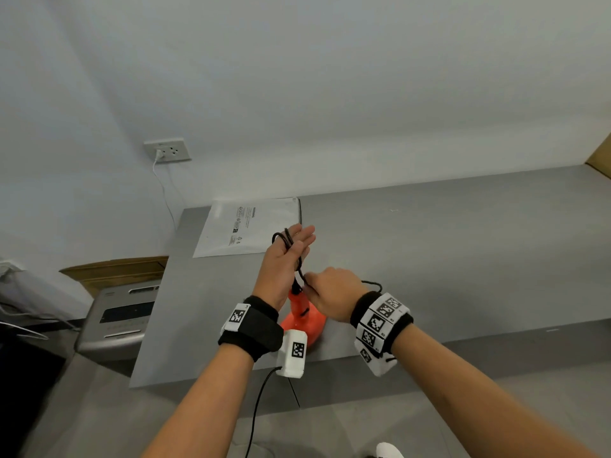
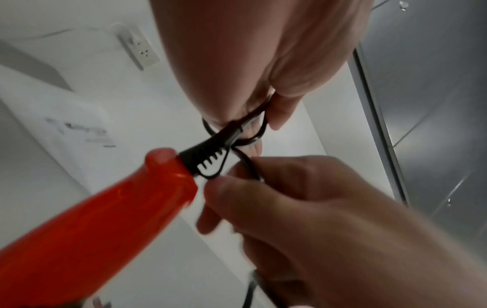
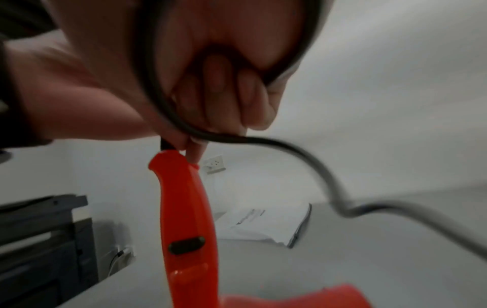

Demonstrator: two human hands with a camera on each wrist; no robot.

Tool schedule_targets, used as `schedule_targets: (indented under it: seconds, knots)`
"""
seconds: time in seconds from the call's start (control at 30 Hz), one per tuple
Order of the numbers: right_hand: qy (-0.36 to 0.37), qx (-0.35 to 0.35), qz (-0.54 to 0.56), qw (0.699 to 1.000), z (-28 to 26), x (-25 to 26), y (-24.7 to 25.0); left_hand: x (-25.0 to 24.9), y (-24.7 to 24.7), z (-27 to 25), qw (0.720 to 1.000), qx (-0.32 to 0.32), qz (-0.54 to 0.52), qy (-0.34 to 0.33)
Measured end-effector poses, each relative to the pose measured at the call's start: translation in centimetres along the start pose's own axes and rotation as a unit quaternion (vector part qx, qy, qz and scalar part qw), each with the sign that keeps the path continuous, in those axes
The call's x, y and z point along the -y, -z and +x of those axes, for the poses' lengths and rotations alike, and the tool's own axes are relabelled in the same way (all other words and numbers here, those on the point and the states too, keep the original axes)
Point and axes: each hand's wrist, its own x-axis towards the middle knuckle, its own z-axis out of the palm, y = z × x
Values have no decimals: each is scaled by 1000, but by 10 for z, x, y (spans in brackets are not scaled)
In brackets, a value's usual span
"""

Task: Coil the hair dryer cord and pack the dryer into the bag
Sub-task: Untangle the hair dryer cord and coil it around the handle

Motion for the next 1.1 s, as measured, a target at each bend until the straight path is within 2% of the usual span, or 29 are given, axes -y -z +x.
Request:
schedule_targets:
  seconds: [0.03, 0.13, 0.2, 0.27, 0.33, 0.43, 0.5, 0.57, 0.7, 0.87, 0.97, 1.03, 1.1]
  knots:
    - [26, -3, -34, 999, -3, -1, 8, -1, 1, 1, 1000, 0, 27, 3]
    - [109, -82, -99, 986, -6, -4, 41, -8, 0, 2, 986, -7, 165, 0]
    - [114, -90, -129, 981, -4, -8, 64, -13, -4, 1, 977, -6, 215, -7]
    - [80, -113, -137, 981, -1, -14, 79, -18, -6, 0, 971, 15, 237, -8]
    - [13, -155, -123, 980, 3, -28, 93, -18, -4, -1, 967, 28, 254, -5]
    - [-98, -217, -14, 971, 12, -49, 107, -15, -1, -6, 961, 47, 274, -6]
    - [-117, -233, 82, 962, 18, -52, 108, -14, -2, -9, 954, 54, 294, -18]
    - [-87, -193, 163, 964, 20, -49, 104, -14, -2, -10, 963, 62, 263, -19]
    - [-48, -86, 290, 952, 17, -42, 87, -11, 2, -8, 991, 78, 108, 4]
    - [-17, 40, 376, 926, 17, -30, 60, -14, 5, -10, 994, 103, -4, 29]
    - [-36, 44, 458, 887, 21, -25, 47, -15, 2, -11, 993, 108, -19, 36]
    - [-36, 28, 455, 889, 25, -23, 43, -15, 0, -11, 993, 110, -14, 37]
    - [-67, -3, 453, 889, 29, -23, 40, -15, -1, -11, 993, 115, -4, 36]
